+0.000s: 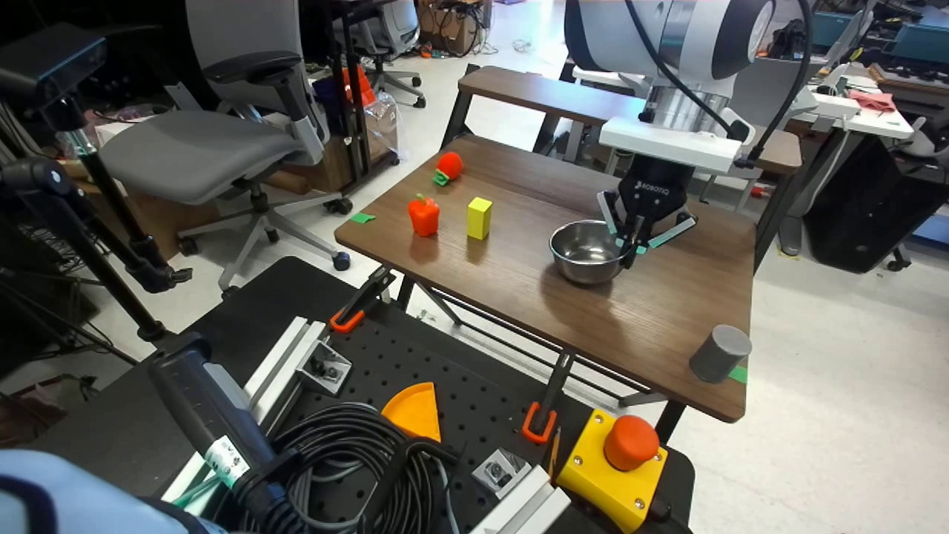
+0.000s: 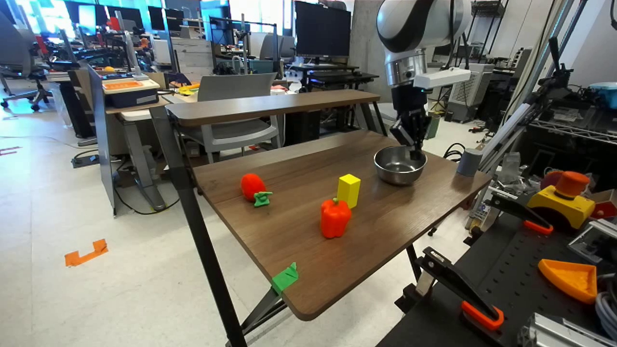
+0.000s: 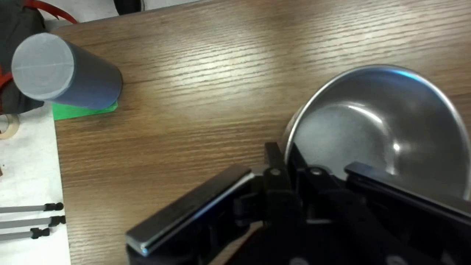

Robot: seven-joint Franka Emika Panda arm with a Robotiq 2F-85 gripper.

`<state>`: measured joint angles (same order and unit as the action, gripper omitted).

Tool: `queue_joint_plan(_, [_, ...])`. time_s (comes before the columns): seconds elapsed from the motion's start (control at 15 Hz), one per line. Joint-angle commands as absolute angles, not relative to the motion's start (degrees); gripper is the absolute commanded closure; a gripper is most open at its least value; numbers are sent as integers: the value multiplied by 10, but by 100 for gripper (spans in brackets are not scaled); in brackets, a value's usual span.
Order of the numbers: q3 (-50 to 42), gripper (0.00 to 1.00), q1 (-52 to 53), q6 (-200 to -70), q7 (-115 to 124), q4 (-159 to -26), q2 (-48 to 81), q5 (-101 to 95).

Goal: Move the silver bowl backwards

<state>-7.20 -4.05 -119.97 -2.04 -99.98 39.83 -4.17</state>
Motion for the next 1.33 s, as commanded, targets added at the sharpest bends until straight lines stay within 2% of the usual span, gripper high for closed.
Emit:
queue_joint_plan(0.0, [-58,98,-57,-1188,-25,-982,372,-28])
queue_joint_plan(0.4, [-51,99,-61,-1087,19,-802,433,16])
queue_joint_plan(1.27, [-44,99,-68,-899,126,-451,681,48])
